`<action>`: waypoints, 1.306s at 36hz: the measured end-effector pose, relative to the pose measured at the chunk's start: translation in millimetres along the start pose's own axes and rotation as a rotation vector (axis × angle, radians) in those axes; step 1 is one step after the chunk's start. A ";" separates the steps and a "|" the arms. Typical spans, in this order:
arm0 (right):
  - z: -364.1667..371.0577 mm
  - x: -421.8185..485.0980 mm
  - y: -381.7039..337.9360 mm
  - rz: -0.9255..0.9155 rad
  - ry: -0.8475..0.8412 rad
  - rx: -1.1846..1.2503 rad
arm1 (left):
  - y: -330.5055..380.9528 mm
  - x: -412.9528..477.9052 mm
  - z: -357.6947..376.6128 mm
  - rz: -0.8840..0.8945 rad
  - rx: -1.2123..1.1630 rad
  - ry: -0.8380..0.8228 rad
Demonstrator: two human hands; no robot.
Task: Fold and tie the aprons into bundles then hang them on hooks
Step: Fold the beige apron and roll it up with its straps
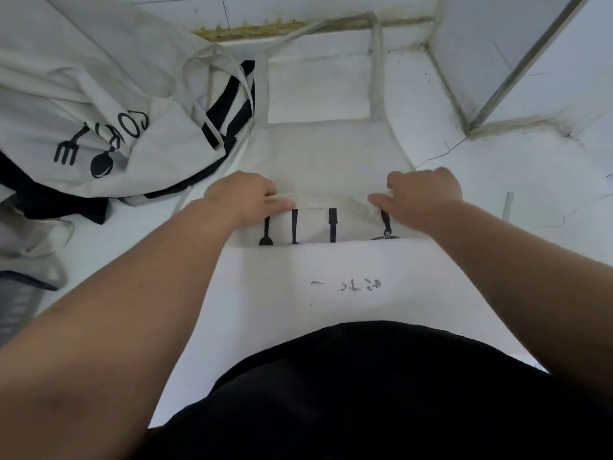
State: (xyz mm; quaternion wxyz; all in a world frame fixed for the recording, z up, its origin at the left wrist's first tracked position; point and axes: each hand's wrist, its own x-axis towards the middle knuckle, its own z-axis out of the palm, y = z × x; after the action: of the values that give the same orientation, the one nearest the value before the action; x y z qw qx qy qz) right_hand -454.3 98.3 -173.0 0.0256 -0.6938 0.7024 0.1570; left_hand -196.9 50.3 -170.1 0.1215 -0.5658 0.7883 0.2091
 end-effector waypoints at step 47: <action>34.3 43.5 -55.7 -0.277 -0.005 0.196 | 13.1 40.9 58.7 0.134 0.087 0.124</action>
State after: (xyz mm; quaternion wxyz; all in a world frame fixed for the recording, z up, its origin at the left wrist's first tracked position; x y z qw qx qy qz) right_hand -407.4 65.7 -226.9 0.1162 -0.7777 0.6120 0.0847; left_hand -225.4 46.9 -237.0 0.0827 -0.5179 0.8386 0.1471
